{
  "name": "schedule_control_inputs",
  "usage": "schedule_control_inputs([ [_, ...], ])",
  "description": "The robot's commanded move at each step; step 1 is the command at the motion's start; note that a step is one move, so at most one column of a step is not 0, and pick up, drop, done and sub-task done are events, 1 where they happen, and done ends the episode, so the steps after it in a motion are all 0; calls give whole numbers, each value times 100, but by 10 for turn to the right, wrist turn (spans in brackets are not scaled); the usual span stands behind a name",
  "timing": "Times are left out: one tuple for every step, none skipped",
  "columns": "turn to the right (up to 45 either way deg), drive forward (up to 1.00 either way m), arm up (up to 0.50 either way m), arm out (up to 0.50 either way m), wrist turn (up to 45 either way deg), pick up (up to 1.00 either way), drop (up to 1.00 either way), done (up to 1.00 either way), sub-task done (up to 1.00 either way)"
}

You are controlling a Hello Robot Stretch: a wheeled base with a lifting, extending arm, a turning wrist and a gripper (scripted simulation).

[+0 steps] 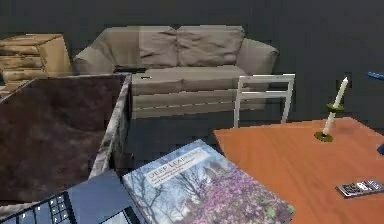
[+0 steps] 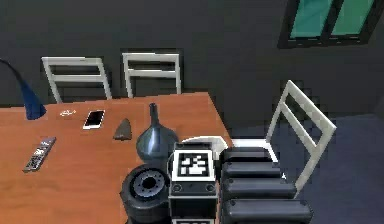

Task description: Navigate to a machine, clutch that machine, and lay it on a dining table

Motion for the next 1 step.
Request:
schedule_control_inputs([
  [450, 0, 0, 0, 0, 0, 0, 0, 0],
])
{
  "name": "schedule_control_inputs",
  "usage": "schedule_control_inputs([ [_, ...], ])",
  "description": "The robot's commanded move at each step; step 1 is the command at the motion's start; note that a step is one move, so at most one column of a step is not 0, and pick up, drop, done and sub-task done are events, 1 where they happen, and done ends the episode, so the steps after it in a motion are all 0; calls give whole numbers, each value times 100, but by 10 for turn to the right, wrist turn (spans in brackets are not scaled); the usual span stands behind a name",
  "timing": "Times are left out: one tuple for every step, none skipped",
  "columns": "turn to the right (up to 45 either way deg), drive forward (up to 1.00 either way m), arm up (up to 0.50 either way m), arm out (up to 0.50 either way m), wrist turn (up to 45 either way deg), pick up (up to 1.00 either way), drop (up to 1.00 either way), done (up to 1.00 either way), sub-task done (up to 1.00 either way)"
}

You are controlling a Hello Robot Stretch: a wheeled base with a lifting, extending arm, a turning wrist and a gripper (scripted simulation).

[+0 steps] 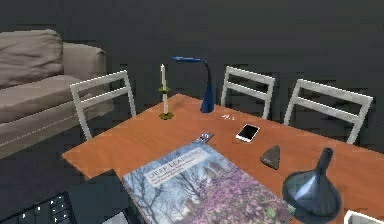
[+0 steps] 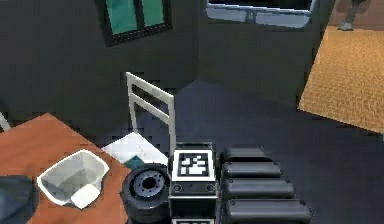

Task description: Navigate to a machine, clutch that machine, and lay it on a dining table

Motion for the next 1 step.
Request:
schedule_control_inputs([
  [60, 0, 0, 0, 0, 0, 0, 0, 0],
])
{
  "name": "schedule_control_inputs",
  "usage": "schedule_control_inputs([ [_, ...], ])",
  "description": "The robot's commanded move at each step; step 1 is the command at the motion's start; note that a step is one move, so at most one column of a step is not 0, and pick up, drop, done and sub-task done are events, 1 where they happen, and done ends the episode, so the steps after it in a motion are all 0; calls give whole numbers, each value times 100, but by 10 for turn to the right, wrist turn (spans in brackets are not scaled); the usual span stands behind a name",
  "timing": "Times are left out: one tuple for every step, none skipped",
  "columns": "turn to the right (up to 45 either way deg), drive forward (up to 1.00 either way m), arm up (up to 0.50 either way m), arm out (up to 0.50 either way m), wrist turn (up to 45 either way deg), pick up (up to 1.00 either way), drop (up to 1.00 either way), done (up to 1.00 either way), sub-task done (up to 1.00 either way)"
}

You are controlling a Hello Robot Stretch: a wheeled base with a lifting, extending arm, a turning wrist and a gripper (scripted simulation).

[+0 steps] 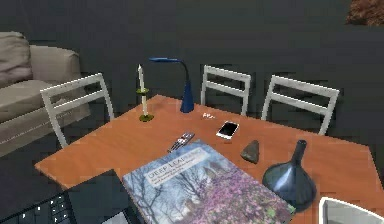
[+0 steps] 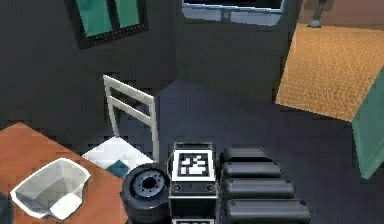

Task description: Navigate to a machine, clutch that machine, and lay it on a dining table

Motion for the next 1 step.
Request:
schedule_control_inputs([
  [-450, 0, 0, 0, 0, 0, 0, 0, 0],
])
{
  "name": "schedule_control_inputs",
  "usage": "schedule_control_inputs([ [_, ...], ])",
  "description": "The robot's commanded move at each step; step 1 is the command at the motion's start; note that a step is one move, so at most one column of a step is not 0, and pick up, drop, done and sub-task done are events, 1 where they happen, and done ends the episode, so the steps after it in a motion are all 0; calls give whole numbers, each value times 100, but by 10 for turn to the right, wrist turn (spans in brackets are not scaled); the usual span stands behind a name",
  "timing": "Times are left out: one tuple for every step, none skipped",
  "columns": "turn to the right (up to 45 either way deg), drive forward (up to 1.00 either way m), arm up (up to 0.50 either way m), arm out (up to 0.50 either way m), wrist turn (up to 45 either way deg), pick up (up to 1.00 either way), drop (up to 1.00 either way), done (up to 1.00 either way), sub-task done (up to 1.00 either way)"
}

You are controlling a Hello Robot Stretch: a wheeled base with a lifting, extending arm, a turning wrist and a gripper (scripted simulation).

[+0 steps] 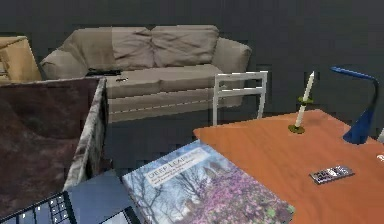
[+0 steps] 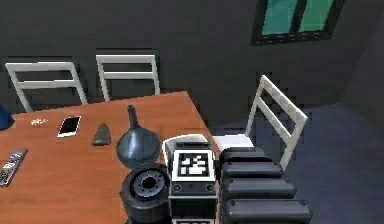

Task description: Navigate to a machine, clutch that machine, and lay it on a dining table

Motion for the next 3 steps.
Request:
schedule_control_inputs([
  [-30, 0, 0, 0, 0, 0, 0, 0, 0],
  [0, 0, 0, 48, 0, 0, 0, 0, 0],
  [0, 0, 0, 0, 390, 0, 0, 0, 0],
])
